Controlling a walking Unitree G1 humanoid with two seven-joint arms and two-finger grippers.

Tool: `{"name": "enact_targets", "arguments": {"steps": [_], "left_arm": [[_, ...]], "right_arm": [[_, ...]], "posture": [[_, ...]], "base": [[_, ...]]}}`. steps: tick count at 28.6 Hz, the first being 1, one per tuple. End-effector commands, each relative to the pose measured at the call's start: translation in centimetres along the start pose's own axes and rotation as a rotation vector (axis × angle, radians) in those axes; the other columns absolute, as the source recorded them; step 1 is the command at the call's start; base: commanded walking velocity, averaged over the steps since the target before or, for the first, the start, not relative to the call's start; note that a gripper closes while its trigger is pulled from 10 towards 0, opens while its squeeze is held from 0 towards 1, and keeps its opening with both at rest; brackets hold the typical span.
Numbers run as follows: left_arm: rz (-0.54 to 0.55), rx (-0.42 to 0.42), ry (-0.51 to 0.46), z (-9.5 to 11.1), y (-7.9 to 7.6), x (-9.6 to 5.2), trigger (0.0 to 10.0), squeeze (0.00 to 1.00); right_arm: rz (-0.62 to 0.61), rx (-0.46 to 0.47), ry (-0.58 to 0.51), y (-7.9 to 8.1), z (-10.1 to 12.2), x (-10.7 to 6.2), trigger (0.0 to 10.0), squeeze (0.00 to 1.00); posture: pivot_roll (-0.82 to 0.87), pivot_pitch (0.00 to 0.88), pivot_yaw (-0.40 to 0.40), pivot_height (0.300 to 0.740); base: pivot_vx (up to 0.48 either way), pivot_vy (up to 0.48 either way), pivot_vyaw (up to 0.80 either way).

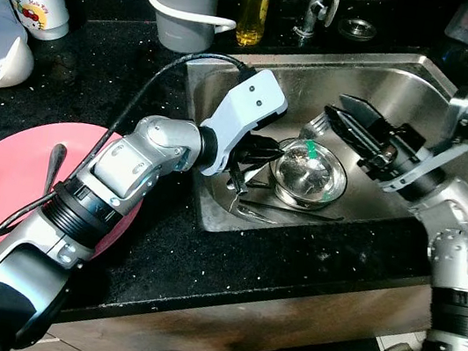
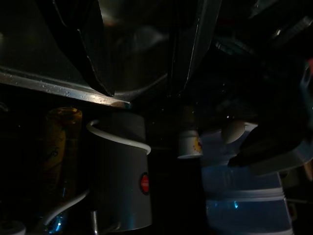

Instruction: Kitchen organization

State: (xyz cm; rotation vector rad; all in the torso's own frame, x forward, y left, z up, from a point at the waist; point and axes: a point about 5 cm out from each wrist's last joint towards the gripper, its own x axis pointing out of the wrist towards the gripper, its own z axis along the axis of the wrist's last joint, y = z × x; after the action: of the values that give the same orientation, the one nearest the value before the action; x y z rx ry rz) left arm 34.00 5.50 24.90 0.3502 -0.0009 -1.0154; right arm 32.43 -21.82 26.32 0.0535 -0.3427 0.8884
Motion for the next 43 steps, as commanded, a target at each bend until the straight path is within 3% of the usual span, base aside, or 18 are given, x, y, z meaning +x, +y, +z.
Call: {"name": "enact_targets", "arguments": {"steps": [1,7,12,14,15,17,18,25,26,27,28,34,35,38,43], "left_arm": [[0.028,0.006,0.0,-0.2,0.4,-0.3,10.0,0.07],[0.075,0.017,0.0,-0.1,1.1,-0.7,10.0,0.07],[0.087,0.009,-0.01,-0.2,1.2,-0.7,10.0,0.07],[0.099,0.013,-0.006,-0.3,1.3,-0.5,10.0,0.17],[0.099,0.013,-0.006,-0.3,1.3,-0.5,10.0,0.17],[0.093,0.006,-0.008,-0.4,1.2,-0.4,10.0,0.6],[0.089,0.004,-0.008,-0.5,1.1,-0.3,10.0,1.0],[0.131,0.029,-0.015,-0.2,1.3,-0.3,10.0,1.0],[0.149,0.027,-0.024,-0.1,1.5,-0.3,10.0,0.4],[0.149,0.027,-0.024,-0.1,1.5,-0.3,10.0,0.4],[0.174,0.035,-0.034,0.2,1.9,-0.6,10.0,0.0],[0.285,0.043,-0.094,1.5,2.8,-1.6,10.0,0.0],[0.38,0.044,-0.153,2.7,3.1,-2.5,10.0,0.0],[0.418,0.046,-0.17,3.0,3.0,-2.9,10.0,0.0],[0.541,0.022,-0.214,3.6,1.7,-4.4,10.0,0.0]], "right_arm": [[0.03,-0.012,0.023,0.0,0.1,-1.0,10.0,0.0],[0.163,-0.032,0.153,0.3,0.8,-3.8,10.0,0.0],[0.221,-0.014,0.195,0.8,1.1,-4.3,10.0,0.0],[0.25,-0.009,0.217,1.2,1.0,-4.5,10.0,0.0],[0.25,-0.009,0.217,1.2,1.0,-4.5,10.0,0.0],[0.266,-0.006,0.226,1.5,0.9,-4.5,10.0,0.0],[0.277,-0.002,0.234,1.6,0.8,-4.4,10.0,0.0],[0.303,0.004,0.241,2.3,0.6,-3.9,10.0,0.0],[0.302,0.004,0.232,2.3,0.6,-3.7,10.0,0.0],[0.302,0.004,0.232,2.3,0.6,-3.7,10.0,0.0],[0.289,-0.007,0.206,2.3,0.6,-3.3,10.0,0.0],[0.176,-0.045,0.128,1.7,0.3,-1.6,10.0,0.0],[0.075,-0.007,0.059,1.2,-0.2,-0.1,10.0,0.0],[0.043,0.001,0.041,1.0,-0.4,0.4,10.0,0.0],[0.031,0.04,-0.015,1.1,-0.8,1.2,10.0,0.0]], "posture": [[0.04,0.136,0.014,0.74],[0.04,0.131,0.01,0.74],[0.04,0.127,0.01,0.74],[0.03,0.125,0.011,0.74],[0.03,0.125,0.011,0.74],[0.03,0.123,0.012,0.74],[0.03,0.123,0.012,0.74],[0.03,0.13,0.013,0.74],[0.03,0.13,0.013,0.74],[0.03,0.13,0.013,0.74],[0.03,0.131,0.013,0.74],[0.03,0.136,0.015,0.74],[0.03,0.139,0.016,0.74],[0.04,0.138,0.016,0.74],[0.06,0.143,0.008,0.74]], "base": [[0.0,0.0,0.0],[0.0,0.0,0.0],[0.0,0.0,0.0],[0.0,0.0,0.0],[0.0,0.0,0.0],[0.0,0.0,0.0],[0.0,0.0,0.0],[0.0,0.0,0.0],[0.0,0.0,0.0],[0.0,0.0,0.0],[0.0,0.0,0.0],[0.0,0.0,0.0],[0.0,0.0,0.0],[0.0,0.0,0.0],[0.0,0.0,0.21]]}}
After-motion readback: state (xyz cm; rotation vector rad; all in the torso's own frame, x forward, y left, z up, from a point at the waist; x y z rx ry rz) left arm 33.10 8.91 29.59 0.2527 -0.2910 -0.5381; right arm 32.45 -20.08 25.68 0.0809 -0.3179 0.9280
